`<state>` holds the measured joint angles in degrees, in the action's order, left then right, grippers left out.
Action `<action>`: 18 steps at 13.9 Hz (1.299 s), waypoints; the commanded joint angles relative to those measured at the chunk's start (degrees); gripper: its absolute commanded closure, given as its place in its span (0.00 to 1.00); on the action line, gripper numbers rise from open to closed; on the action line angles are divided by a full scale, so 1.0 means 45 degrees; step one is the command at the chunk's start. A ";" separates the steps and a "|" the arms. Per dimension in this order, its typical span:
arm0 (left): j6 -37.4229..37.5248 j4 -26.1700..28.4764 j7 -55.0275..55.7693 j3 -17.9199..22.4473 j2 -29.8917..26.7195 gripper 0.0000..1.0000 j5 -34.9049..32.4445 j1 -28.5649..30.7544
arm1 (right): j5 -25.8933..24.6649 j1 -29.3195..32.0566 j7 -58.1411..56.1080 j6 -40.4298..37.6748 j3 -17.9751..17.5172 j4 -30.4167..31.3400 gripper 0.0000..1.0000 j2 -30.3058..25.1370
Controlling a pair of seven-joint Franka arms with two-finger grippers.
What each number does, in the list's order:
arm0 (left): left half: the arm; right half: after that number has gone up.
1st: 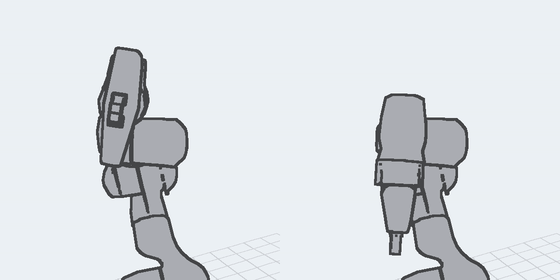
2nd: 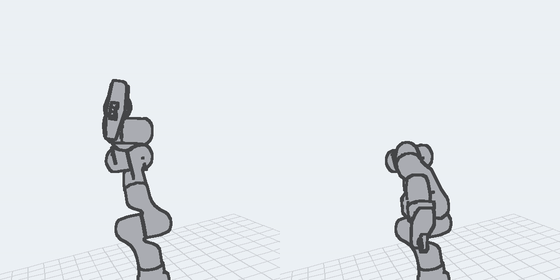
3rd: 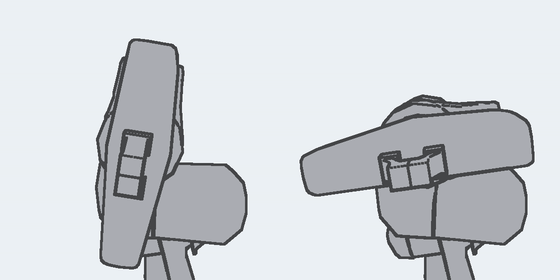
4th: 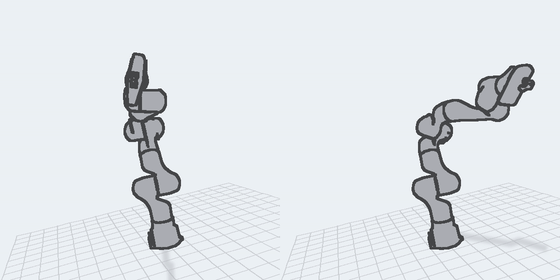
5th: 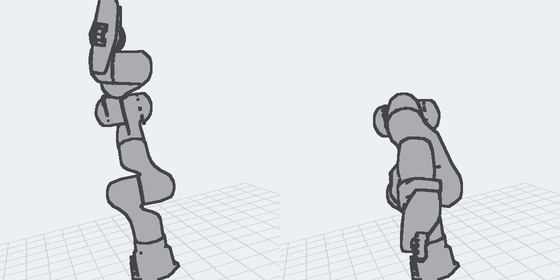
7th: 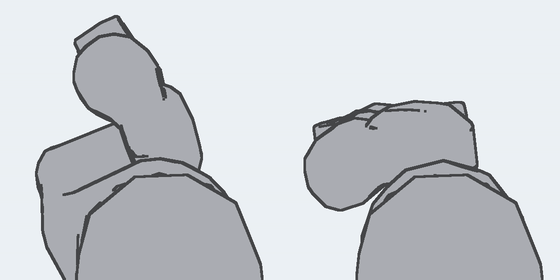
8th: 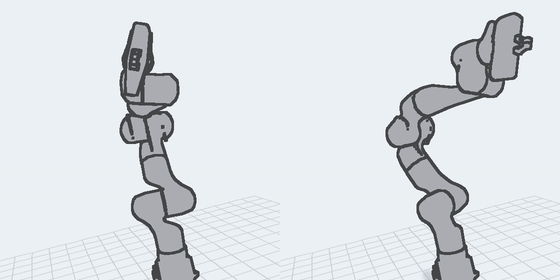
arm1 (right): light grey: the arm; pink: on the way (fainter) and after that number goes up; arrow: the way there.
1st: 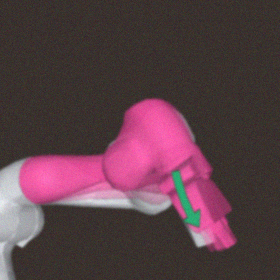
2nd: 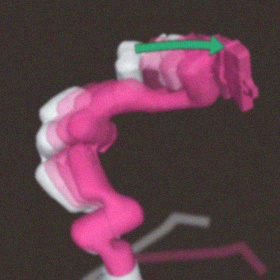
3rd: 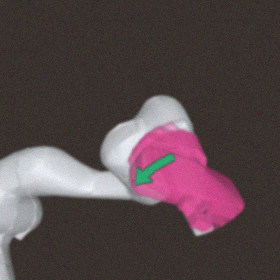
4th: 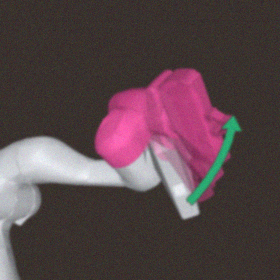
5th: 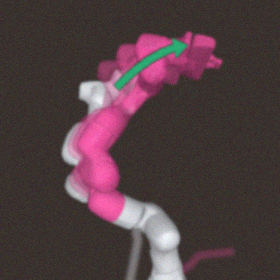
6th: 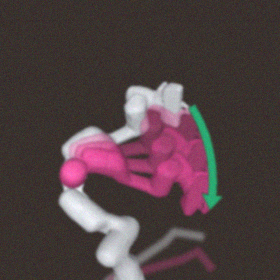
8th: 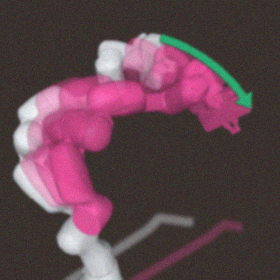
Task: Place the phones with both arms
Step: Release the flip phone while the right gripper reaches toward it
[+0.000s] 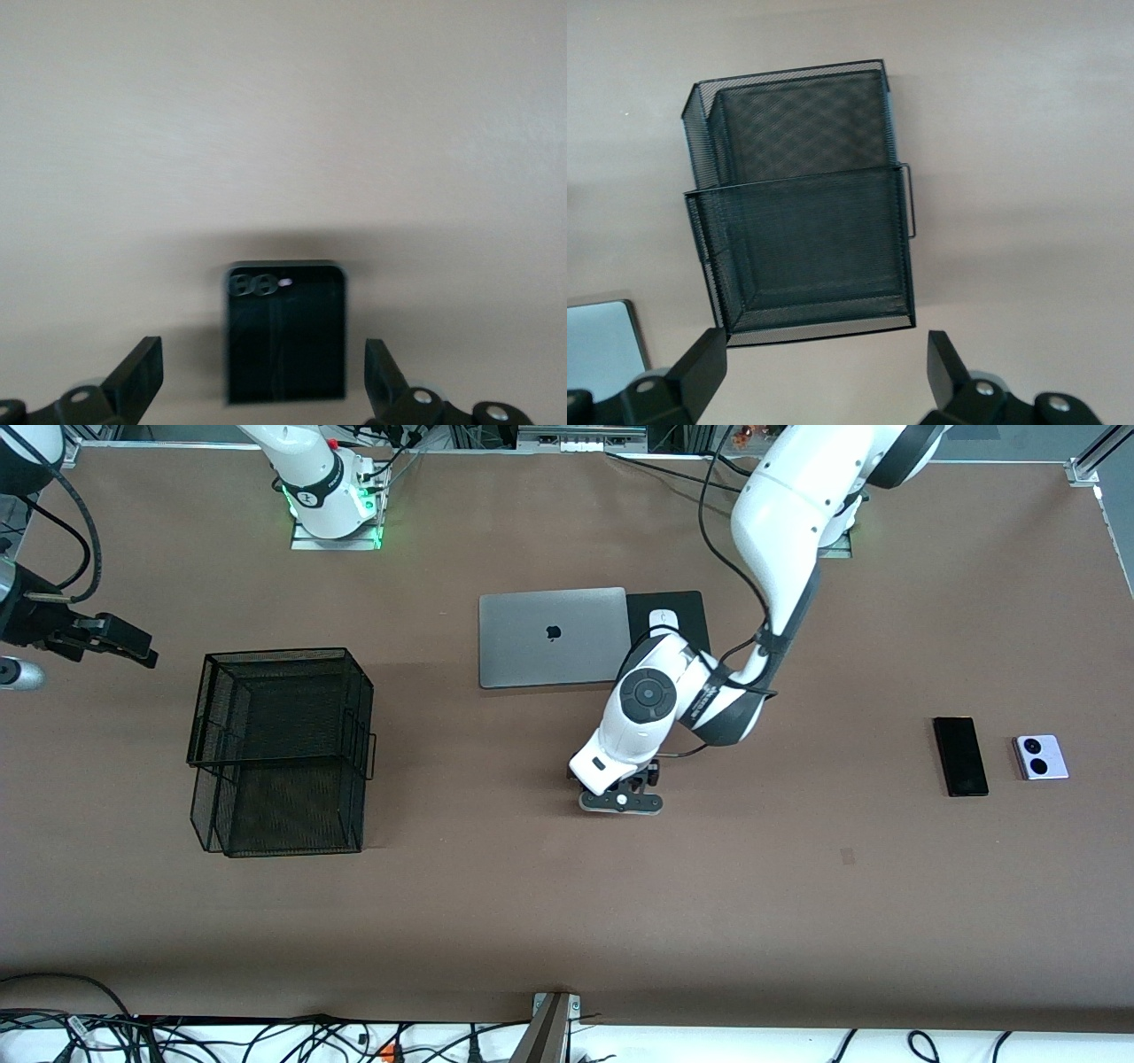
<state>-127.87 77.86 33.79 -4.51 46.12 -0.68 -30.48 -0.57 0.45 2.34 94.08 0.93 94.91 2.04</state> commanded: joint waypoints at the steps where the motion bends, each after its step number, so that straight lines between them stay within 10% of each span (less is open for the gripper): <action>1: 0.2430 0.0275 -0.0185 0.0123 -0.1747 0.00 0.0112 0.1239 | 0.0204 -0.0761 0.0143 0.0166 0.0009 -0.0036 0.00 0.0055; 10: 0.7361 0.0585 -0.5686 0.0142 -0.3275 0.00 0.0092 0.6826 | 0.0184 -0.4410 0.4159 0.2548 0.0009 -0.0638 0.00 0.2023; 18: 0.5530 0.2498 -0.8310 0.0142 -0.3158 0.00 -0.3125 0.9213 | -0.1003 -0.9255 1.1543 0.2804 0.0106 -0.7217 0.00 0.7920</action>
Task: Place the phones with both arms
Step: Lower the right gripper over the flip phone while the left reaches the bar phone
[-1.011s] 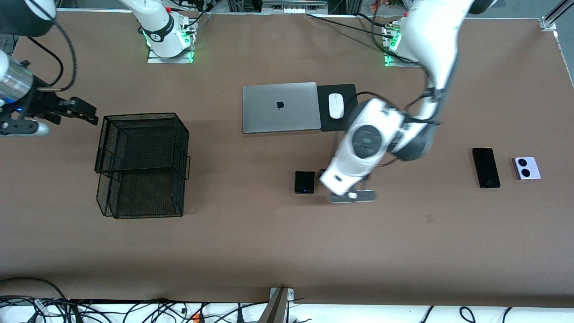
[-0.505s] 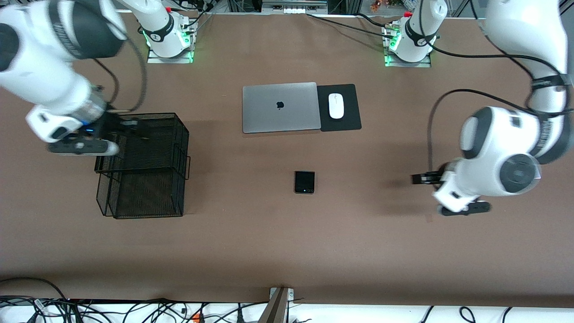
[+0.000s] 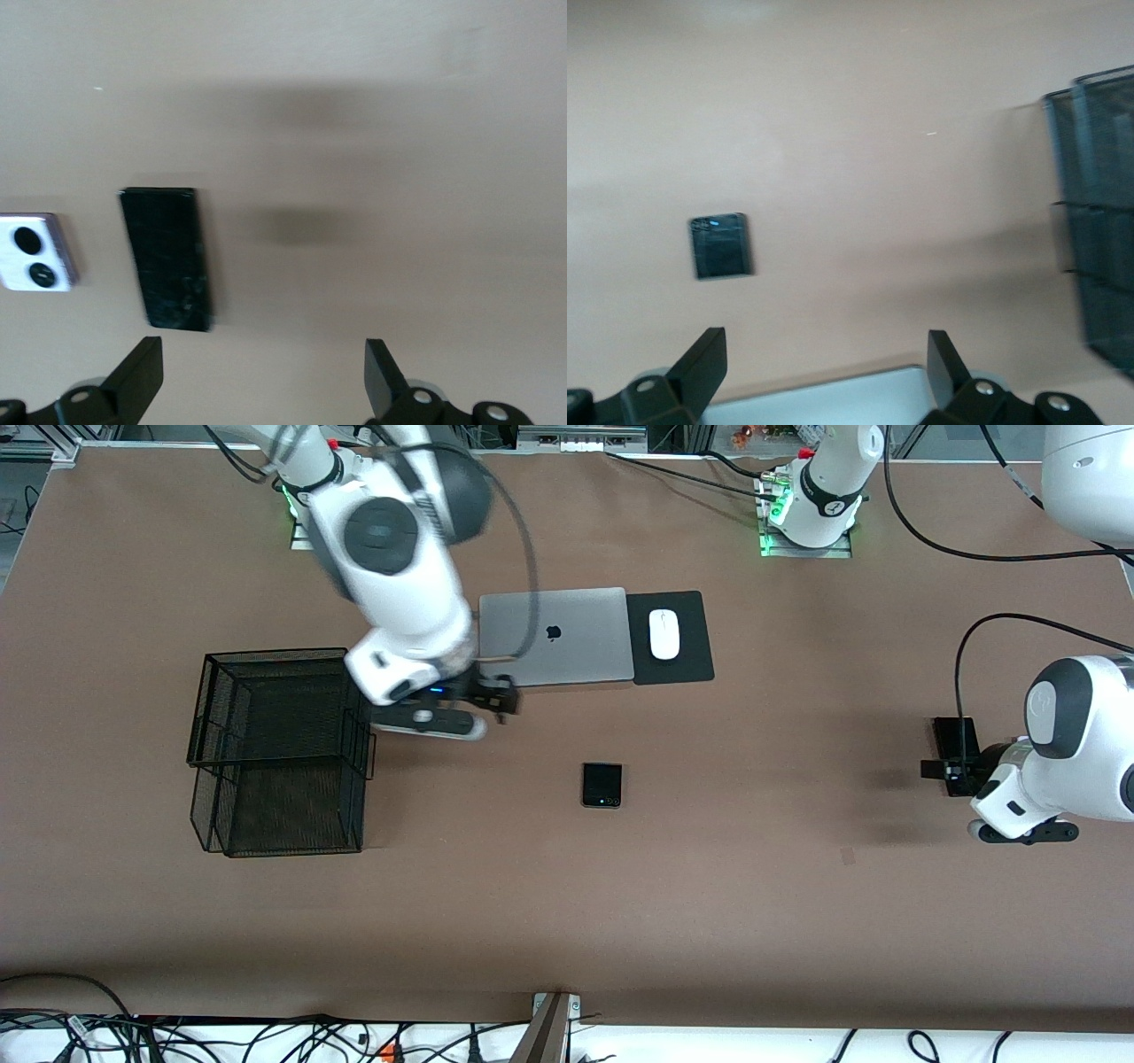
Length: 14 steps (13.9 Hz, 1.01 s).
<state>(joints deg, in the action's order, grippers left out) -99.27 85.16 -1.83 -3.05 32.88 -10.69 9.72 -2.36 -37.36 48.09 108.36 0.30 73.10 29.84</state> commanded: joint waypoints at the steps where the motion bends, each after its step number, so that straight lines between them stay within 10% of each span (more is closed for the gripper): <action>1: -0.1584 0.1481 -0.0509 -0.0183 -0.0218 0.00 -0.1235 0.0513 | -0.0878 -0.1342 0.2040 -0.0293 0.0284 -0.2821 0.00 0.2251; 7: -0.6567 0.4686 -0.2327 -0.0280 -0.0198 0.00 -0.1258 0.2428 | -0.2205 -0.2947 0.3609 0.1657 0.0499 -0.3001 0.00 0.3991; 14: -0.6982 0.5080 -0.2366 -0.0378 -0.0101 0.00 -0.1160 0.2781 | -0.2854 -0.2792 0.3530 0.5406 0.1144 -0.3001 0.00 0.6120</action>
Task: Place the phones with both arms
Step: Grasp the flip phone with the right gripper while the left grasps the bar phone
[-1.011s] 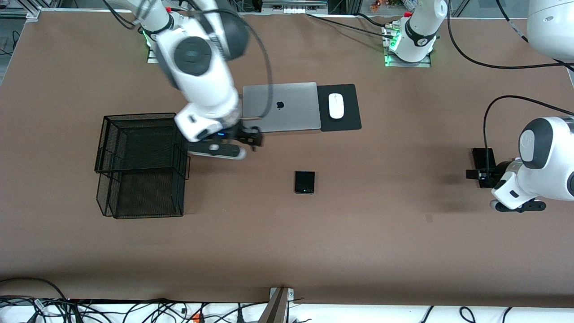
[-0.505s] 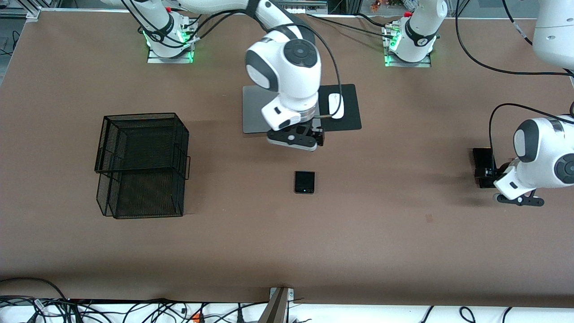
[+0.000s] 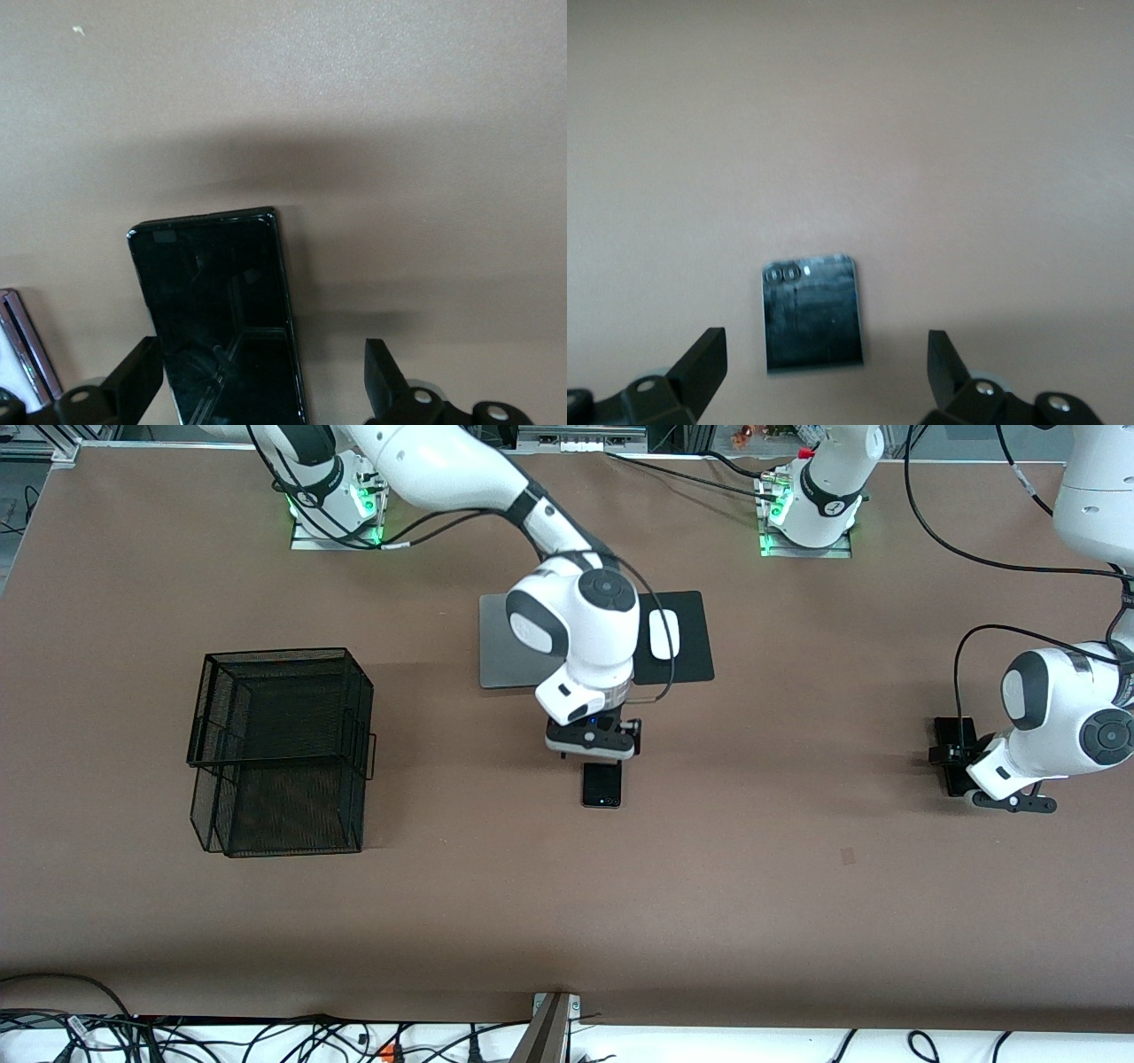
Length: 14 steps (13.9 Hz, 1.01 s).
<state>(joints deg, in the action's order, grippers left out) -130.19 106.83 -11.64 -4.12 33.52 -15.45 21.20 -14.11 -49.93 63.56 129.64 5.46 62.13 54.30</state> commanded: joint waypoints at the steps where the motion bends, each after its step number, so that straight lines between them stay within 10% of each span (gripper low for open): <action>1: -0.0113 0.0264 -0.0186 -0.0140 -0.0183 0.00 -0.0101 0.0308 | -0.0244 0.0020 0.0114 0.1204 0.0036 -0.0584 0.00 0.0920; 14: -0.0503 0.0186 -0.0654 -0.0159 0.0462 0.00 0.0837 0.0953 | -0.0322 -0.0233 0.0270 0.3495 0.0681 -0.0662 0.00 0.2602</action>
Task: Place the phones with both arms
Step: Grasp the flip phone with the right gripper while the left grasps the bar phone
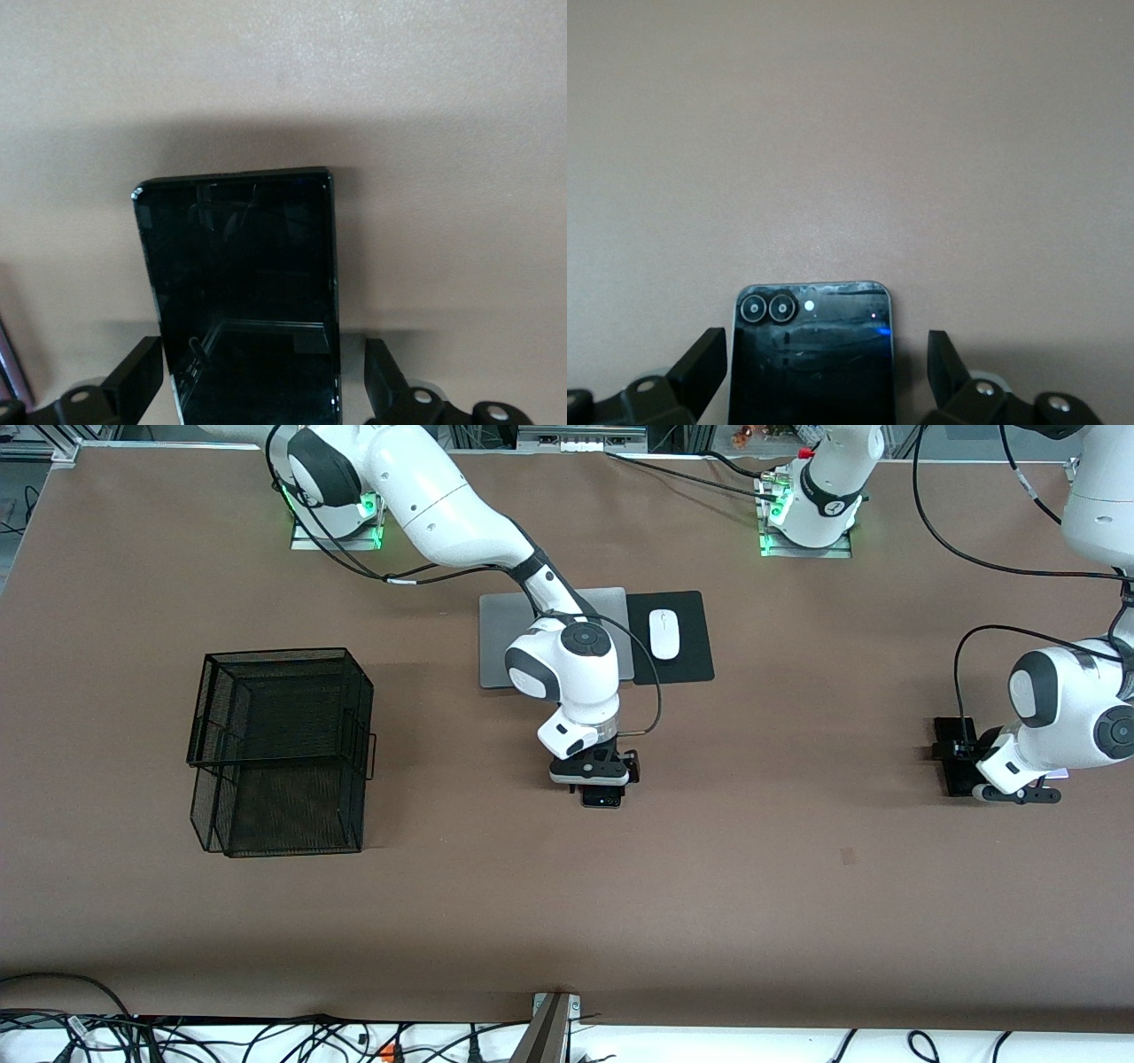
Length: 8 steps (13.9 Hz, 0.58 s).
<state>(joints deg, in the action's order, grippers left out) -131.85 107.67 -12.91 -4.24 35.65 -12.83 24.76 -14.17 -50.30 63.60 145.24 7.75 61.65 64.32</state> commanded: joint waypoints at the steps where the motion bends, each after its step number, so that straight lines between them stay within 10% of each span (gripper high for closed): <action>1: -0.0192 0.0000 -0.0374 -0.0133 -0.0012 0.00 0.0253 0.0162 | -0.0482 -0.0150 0.0260 0.0030 0.0173 -0.0555 0.00 0.0414; 3: -0.0193 0.0000 -0.0374 -0.0133 0.0066 0.08 0.0253 0.0142 | -0.0523 -0.0150 0.0241 0.0011 0.0173 -0.0593 0.00 0.0414; 8: -0.0134 -0.0039 -0.0355 -0.0133 0.0066 0.63 0.0253 0.0123 | -0.0815 -0.0325 0.0241 -0.0009 0.0153 -0.0594 0.06 0.0531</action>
<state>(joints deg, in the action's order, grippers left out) -132.08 107.59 -13.07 -4.42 35.61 -12.64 24.85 -16.14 -51.21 63.60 145.25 7.76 61.25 65.05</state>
